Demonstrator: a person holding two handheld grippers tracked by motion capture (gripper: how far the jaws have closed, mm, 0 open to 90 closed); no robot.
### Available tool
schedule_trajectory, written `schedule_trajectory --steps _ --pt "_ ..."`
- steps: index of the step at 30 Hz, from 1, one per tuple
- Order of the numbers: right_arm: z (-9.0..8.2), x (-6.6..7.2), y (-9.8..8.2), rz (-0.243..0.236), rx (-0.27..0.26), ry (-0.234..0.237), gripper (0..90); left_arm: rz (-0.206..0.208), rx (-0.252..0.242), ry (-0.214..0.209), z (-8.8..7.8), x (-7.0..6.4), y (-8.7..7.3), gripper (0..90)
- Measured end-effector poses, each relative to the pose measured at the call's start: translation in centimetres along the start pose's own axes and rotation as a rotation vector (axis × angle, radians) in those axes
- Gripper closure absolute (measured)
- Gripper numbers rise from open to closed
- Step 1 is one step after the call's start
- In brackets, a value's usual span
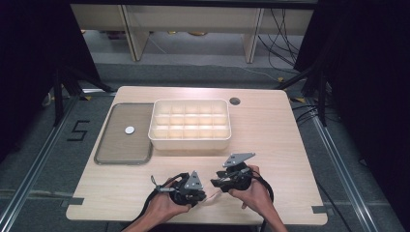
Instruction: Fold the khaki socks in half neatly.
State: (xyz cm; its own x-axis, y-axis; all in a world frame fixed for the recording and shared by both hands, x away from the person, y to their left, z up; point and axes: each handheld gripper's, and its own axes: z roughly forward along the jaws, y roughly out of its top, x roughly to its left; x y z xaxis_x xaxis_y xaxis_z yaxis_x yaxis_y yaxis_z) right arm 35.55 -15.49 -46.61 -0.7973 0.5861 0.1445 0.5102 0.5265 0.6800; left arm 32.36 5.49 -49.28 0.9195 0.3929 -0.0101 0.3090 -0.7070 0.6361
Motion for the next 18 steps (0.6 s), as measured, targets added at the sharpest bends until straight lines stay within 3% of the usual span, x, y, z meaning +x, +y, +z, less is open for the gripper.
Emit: schedule_trajectory --steps 1,4,10,18 --pt "0.0 0.0 0.0 0.0 0.0 0.0 53.1 0.0 0.005 0.001 0.0 0.0 0.0 83.2" --pt "1.3 -0.3 0.2 0.013 0.035 0.022 40.9 -0.008 0.003 -0.002 0.0 0.0 0.0 83.2" --pt "2.9 -1.0 -0.2 0.007 0.132 0.03 33.3 -0.002 -0.003 -0.001 0.0 0.0 0.0 83.2" --pt "3.7 -1.5 -0.2 0.016 0.161 0.057 32.8 0.005 0.003 -0.001 0.0 0.0 0.0 83.2"
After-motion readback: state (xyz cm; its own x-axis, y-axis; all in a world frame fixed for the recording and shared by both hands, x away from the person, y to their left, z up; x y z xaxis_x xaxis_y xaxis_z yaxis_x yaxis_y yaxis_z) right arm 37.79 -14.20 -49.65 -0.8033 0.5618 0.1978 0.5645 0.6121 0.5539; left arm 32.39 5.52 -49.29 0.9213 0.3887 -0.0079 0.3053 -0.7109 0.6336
